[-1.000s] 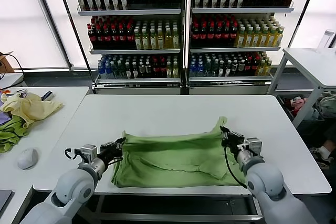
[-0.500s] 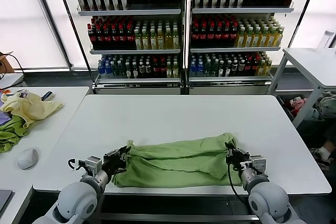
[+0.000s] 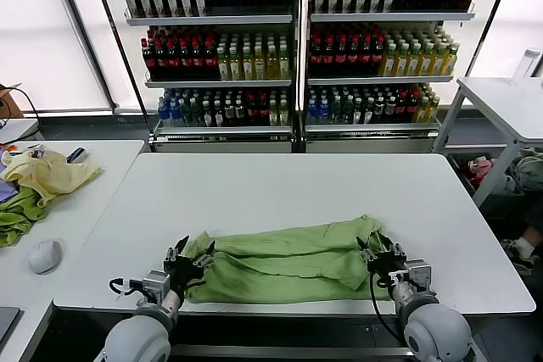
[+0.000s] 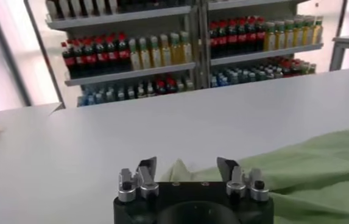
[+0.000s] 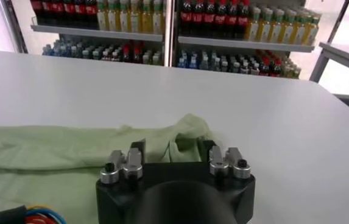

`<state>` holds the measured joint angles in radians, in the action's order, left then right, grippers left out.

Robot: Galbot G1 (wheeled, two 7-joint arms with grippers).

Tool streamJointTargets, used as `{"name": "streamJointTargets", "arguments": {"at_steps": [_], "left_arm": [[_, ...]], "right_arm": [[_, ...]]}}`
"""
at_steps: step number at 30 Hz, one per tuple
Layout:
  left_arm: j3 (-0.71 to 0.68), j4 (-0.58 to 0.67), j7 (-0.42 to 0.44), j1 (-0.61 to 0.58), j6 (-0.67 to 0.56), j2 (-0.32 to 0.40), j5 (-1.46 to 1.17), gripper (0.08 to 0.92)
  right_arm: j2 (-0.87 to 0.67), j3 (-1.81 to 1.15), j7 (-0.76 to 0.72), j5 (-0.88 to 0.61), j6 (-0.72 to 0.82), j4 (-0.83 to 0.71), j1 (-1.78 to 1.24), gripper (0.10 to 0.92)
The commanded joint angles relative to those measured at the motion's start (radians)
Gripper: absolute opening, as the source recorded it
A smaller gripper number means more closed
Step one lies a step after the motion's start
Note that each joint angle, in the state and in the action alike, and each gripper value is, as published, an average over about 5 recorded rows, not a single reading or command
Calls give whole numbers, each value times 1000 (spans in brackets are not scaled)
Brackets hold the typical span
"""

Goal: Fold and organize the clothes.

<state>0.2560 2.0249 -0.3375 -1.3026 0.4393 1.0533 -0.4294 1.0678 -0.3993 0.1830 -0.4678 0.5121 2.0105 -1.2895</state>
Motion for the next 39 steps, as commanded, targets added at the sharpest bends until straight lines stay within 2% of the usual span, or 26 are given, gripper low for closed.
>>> {"name": "streamJointTargets", "arguments": {"at_steps": [1, 4, 7, 15, 24, 27, 31, 39], "left_arm": [[-1, -90, -106, -16, 3, 140, 123, 757], [-1, -115, -125, -8, 23, 150, 130, 809], [-1, -123, -122, -9, 27, 152, 114, 795], [10, -128, -87, -10, 56, 146, -9, 575], [89, -136, -31, 2, 99, 108, -291, 315], [135, -141, -20, 14, 92, 74, -302, 229], [226, -144, -6, 44, 86, -12, -305, 141], [422, -162, 35, 105, 85, -196, -301, 126]], "right_arm": [[1, 1, 0, 16, 1, -2, -7, 757], [1, 4, 0, 16, 1, -6, -4, 809], [1, 6, 2, 16, 0, -10, -1, 821], [0, 8, 5, 13, 3, -10, 7, 823], [-5, 0, 7, 1, 4, -10, 14, 823], [-5, -3, 7, -2, 3, -10, 16, 823], [-11, -8, 9, -10, 2, -6, 19, 823], [-16, -13, 10, -24, 0, -1, 31, 823]]}}
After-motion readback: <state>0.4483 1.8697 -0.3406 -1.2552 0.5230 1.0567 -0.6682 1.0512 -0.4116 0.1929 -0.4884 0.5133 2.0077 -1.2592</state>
